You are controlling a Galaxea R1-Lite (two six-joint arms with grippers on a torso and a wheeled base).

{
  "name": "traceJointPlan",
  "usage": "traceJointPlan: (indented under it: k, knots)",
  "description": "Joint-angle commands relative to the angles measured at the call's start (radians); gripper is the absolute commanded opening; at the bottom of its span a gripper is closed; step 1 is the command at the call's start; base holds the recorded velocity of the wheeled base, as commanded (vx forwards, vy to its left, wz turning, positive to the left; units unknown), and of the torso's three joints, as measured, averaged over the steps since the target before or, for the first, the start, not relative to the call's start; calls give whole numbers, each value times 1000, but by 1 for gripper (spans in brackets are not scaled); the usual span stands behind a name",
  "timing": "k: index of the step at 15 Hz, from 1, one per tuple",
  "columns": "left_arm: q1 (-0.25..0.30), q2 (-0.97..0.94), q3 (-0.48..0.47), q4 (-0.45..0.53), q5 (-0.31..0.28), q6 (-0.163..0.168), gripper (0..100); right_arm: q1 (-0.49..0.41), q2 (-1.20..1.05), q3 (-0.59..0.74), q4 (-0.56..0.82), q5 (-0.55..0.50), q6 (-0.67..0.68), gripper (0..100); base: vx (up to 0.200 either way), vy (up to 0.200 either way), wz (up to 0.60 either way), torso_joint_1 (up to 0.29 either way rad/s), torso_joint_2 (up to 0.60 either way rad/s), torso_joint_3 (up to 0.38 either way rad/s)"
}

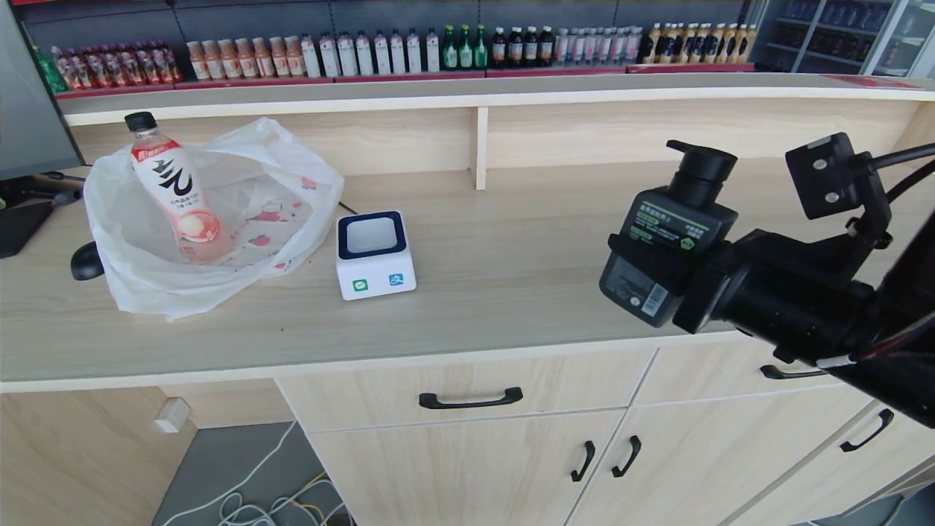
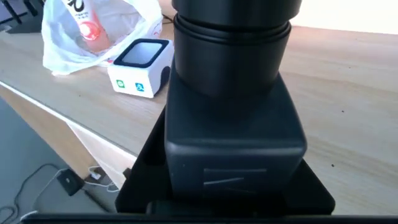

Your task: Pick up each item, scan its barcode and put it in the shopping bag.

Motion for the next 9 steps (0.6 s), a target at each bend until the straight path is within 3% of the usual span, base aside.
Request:
traceJointPlan:
  k: [1,5,8,9]
  knots:
    - [1,0,0,0,0,0,100,69,50,7,-40,44,78,0,0,0,0,0,0,0]
    - [-1,0,0,0,0,0,100,179,179,2,-269,81,282,0,0,0,0,0,0,0]
    - [1,0,0,0,0,0,100,239,363,17,-620,119,332,0,0,0,0,0,0,0]
    - [-1,0,0,0,0,0,100,254,409,7,-654,121,348,0,0,0,0,0,0,0]
